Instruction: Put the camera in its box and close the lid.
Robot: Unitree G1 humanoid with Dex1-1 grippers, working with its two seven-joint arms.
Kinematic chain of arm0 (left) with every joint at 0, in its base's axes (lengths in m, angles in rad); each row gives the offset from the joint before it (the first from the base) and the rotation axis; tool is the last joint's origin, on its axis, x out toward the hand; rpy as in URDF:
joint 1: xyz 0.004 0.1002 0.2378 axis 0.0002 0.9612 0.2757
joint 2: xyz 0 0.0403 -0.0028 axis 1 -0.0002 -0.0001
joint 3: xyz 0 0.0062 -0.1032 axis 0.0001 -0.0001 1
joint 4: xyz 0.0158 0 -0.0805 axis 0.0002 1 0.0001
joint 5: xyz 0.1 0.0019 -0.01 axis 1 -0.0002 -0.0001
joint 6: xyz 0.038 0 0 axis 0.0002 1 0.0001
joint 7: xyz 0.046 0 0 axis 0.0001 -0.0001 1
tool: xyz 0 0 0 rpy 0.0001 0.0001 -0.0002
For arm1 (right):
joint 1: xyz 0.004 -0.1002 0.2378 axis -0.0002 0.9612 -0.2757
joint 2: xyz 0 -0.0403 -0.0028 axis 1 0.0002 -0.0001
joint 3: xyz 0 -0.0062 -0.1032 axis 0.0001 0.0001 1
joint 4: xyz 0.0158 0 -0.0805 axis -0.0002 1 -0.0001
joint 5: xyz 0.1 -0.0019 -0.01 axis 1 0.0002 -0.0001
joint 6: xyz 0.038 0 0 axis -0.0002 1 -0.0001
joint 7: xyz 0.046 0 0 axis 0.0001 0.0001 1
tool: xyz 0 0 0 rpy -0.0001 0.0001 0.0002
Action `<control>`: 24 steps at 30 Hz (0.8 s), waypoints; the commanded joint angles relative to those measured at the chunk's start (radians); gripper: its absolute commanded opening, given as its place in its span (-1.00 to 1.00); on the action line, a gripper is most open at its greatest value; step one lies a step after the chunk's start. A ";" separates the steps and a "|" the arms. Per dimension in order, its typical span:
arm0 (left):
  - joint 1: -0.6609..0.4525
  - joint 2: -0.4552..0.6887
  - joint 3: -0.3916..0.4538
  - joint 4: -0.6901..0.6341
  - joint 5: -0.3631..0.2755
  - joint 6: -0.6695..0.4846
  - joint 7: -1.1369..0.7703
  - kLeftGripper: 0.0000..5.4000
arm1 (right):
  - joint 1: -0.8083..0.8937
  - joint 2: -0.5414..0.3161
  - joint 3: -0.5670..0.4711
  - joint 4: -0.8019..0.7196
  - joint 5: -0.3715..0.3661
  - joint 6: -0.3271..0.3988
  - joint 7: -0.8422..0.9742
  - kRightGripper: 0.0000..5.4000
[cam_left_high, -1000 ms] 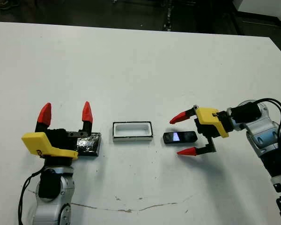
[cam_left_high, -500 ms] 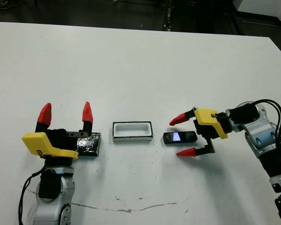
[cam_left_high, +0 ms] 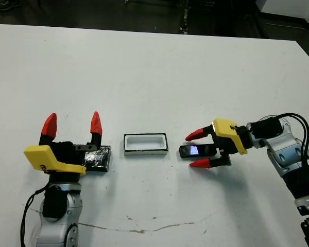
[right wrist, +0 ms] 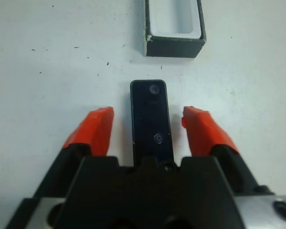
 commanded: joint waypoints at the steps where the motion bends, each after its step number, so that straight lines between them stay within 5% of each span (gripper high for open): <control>1: 0.014 -0.003 -0.001 -0.003 -0.002 0.007 0.004 1.00 | 0.019 -0.002 -0.002 -0.007 -0.001 0.019 -0.013 0.18; 11: 0.014 -0.005 -0.001 -0.002 0.017 0.005 0.013 1.00 | 0.023 -0.009 -0.001 -0.025 -0.007 0.020 -0.028 -0.38; 19: 0.014 -0.006 -0.001 -0.003 0.004 0.007 0.011 1.00 | 0.022 -0.009 -0.009 -0.021 -0.003 0.005 -0.029 -0.38; 24: 0.014 -0.006 -0.002 -0.002 0.006 0.005 0.013 1.00 | 0.018 -0.012 -0.040 -0.070 0.009 0.069 -0.081 -0.38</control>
